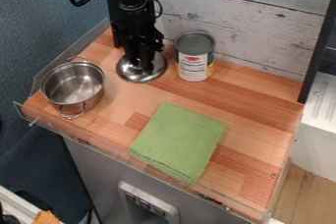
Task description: Put the lid on the silver pot
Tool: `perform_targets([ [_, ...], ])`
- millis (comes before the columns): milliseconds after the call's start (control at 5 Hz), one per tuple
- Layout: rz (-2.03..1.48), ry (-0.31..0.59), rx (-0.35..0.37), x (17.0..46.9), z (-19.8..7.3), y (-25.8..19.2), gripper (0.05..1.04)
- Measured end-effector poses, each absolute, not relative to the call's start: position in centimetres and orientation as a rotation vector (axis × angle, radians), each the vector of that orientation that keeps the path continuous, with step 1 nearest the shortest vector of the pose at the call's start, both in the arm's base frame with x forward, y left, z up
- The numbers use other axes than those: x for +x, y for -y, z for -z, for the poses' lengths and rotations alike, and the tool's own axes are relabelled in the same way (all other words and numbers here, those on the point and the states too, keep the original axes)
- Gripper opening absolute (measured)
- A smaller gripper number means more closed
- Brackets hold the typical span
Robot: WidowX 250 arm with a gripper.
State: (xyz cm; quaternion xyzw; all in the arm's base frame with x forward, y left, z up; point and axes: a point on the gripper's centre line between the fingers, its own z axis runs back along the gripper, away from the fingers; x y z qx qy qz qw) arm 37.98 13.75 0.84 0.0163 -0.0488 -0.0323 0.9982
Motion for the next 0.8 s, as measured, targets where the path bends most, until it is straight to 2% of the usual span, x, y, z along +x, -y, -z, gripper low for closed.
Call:
perform_targets([
  [200,0.066,0.090,0.032,37.9,-0.9,-13.8,0.280],
  [400,0.059,0.084,0.018,37.7,-1.1,-13.7,0.280],
  [600,0.020,0.217,0.007,38.0,-6.9,-14.4,0.280],
  [800,-0.010,0.230,-0.023,36.4,-8.2,-15.3,0.280],
])
